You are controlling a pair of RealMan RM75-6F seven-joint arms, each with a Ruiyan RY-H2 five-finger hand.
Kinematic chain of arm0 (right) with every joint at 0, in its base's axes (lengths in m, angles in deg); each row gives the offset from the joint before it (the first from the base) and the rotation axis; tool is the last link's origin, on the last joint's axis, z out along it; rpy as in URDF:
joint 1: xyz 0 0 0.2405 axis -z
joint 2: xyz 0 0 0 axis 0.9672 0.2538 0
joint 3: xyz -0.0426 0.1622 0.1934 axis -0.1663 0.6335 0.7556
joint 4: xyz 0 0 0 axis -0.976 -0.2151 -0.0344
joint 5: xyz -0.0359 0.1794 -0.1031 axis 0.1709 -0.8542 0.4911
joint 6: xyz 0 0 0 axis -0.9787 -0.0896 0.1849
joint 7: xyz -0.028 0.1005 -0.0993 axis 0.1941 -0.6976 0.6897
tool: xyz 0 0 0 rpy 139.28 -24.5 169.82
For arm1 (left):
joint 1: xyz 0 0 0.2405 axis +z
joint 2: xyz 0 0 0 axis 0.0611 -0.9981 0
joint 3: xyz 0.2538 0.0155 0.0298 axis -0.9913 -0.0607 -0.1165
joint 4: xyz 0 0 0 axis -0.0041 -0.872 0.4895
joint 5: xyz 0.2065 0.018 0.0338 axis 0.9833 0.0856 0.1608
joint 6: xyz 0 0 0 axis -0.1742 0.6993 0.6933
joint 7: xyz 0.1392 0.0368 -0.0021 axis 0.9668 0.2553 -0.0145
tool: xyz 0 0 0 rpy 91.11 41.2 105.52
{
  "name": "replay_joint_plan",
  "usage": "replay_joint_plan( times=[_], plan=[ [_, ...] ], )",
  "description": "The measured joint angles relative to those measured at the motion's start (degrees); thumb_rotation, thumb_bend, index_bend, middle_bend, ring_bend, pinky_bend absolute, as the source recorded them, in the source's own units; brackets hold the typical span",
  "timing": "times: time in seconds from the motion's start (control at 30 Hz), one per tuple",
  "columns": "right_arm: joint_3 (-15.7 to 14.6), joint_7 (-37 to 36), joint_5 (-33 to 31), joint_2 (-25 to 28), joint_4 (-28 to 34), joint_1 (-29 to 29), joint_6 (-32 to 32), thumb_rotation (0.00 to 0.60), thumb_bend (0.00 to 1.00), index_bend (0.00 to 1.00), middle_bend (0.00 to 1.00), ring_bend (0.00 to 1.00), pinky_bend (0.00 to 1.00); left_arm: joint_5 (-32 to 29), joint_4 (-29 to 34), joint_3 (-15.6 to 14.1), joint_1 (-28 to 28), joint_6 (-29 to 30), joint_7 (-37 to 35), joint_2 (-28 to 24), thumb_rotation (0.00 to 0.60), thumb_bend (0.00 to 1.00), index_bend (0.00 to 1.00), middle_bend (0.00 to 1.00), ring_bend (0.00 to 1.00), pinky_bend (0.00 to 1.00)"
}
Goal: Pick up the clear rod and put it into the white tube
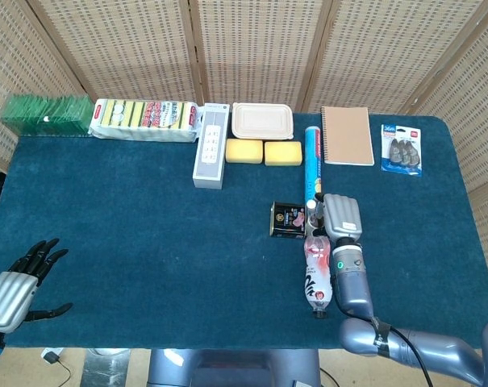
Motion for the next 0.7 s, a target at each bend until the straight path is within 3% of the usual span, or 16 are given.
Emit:
replay_joint_plan(
  times=[0.7],
  plan=[
    [0.4,1.9,-0.6,-1.5,-0.6,-0.7,-1.2,0.600,0.22,0.60,0.67,0.69,0.55,-0.1,0.0,0.1,0.0,0.1,-0.3,-0.2,0.449,0.11,0.11,0.05,0.02,0.23]
  ],
)
